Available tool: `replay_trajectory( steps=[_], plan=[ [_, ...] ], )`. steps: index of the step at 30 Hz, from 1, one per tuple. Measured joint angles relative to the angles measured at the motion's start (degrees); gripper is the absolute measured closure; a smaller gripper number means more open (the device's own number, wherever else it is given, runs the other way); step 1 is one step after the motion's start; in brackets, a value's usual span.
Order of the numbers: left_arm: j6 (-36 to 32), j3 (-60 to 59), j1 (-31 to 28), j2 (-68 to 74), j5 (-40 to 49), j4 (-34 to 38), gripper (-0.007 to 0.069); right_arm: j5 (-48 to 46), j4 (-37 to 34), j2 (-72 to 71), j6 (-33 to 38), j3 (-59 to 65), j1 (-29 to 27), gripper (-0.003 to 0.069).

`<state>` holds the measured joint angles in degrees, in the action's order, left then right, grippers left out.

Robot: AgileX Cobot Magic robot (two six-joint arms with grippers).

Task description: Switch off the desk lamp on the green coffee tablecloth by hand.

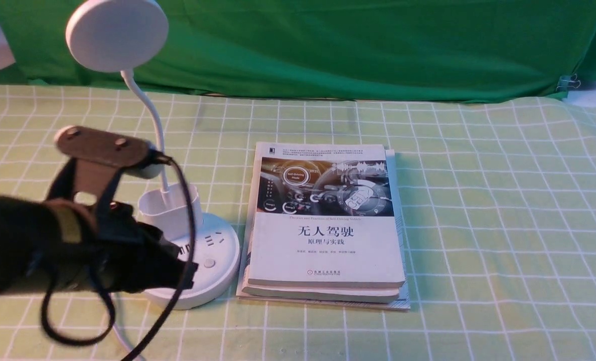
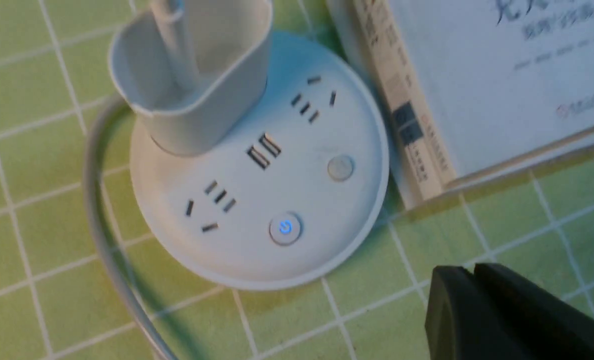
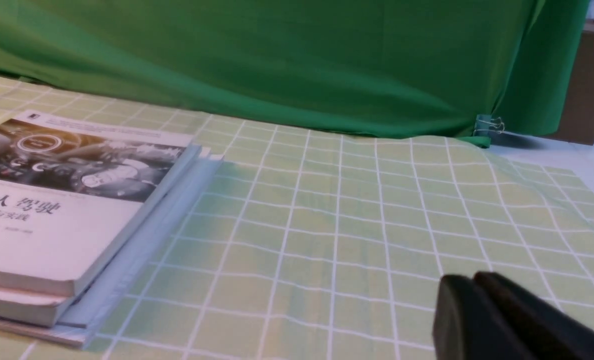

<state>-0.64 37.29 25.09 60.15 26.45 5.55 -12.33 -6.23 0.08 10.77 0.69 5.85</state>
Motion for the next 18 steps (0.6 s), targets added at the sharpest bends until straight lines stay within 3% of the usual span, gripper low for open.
replay_trajectory(
  steps=[8, 18],
  plan=[
    [0.04, -13.0, 0.0, -15.86, -15.2, -2.1, 0.0606, 0.0, 0.0, 0.0, 0.0, 0.0, 0.0, 0.0629],
    [-0.01, -16.22, 0.0, -18.7, -16.37, -7.01, 0.0606, 0.0, 0.0, 0.0, 0.0, 0.0, 0.0, 0.0629]
  ],
)
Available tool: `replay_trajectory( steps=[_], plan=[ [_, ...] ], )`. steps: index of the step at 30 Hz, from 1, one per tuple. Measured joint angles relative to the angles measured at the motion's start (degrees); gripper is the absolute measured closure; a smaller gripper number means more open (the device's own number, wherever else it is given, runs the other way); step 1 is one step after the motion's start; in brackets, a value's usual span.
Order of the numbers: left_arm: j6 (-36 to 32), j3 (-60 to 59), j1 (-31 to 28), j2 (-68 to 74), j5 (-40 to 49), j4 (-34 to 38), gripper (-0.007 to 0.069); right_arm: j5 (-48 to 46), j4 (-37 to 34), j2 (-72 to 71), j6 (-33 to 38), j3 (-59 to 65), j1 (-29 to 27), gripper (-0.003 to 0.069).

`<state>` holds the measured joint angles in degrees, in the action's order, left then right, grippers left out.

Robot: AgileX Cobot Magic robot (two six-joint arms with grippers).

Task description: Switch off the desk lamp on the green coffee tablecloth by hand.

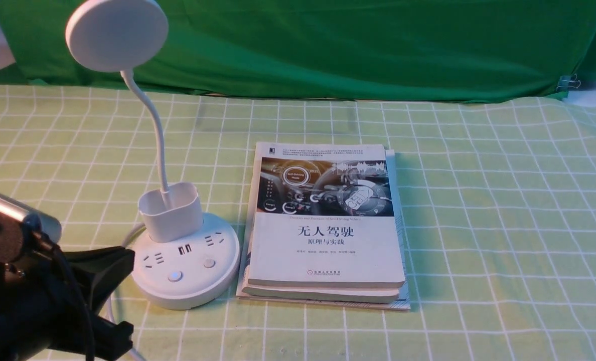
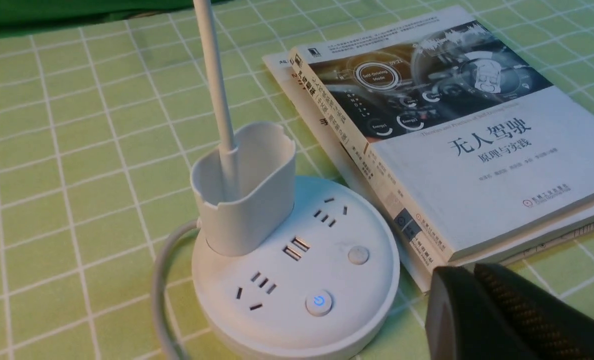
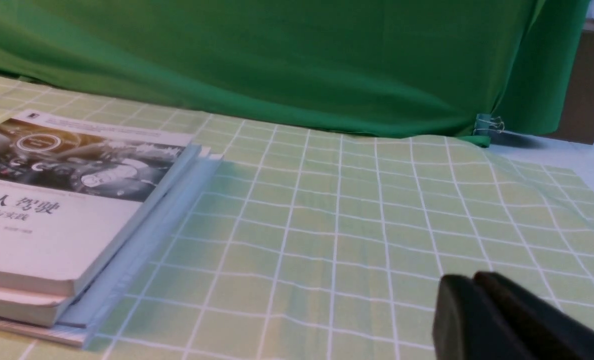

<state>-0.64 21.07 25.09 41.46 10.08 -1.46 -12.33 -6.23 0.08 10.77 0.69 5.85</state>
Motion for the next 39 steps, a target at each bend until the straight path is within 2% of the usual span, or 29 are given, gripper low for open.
replay_trajectory(
  steps=[7, 12, 13, 16, 23, 25, 29, 30, 33, 39],
  plan=[
    [-1.36, -0.14, 0.0, -0.39, -1.14, -0.68, 0.0614, 0.0, 0.0, 0.0, 0.0, 0.0, 0.0, 0.0629],
    [-6.17, -3.55, -1.56, -6.61, -9.35, 0.38, 0.062, 0.0, 0.0, 0.0, 0.0, 0.0, 0.0, 0.0629],
    [-8.06, -6.27, -4.0, -10.75, -13.36, 2.31, 0.062, 0.0, 0.0, 0.0, 0.0, 0.0, 0.0, 0.0629],
    [-9.09, -10.77, -9.16, -17.3, -16.98, 3.93, 0.062, 0.0, 0.0, 0.0, 0.0, 0.0, 0.0, 0.0629],
    [-8.55, -20.24, -21.45, -30.61, -18.04, 5.46, 0.062, 0.0, 0.0, 0.0, 0.0, 0.0, 0.0, 0.0629],
    [-8.25, -21.07, -22.78, -32.57, -17.52, 5.73, 0.062, 0.0, 0.0, 0.0, 0.0, 0.0, 0.0, 0.0629],
    [-6.47, -21.3, -24.56, -38.61, -9.64, 6.13, 0.062, 0.0, 0.0, 0.0, 0.0, 0.0, 0.0, 0.0629],
    [-5.98, -21.3, -24.6, -40.38, -4.44, 6.36, 0.062, -0.05, 0.0, 0.0, 0.0, 0.0, 0.0, 0.0629],
    [-5.43, -21.49, -24.6, -41.32, 2.27, 6.53, 0.062, 0.03, 0.0, 0.0, 0.0, 0.0, 0.0, 0.0629],
    [-5.43, -21.53, -24.6, -41.56, 3.11, 6.53, 0.062, 0.01, 0.0, 0.0, 0.0, 0.0, 0.0, 0.0629]
  ],
)
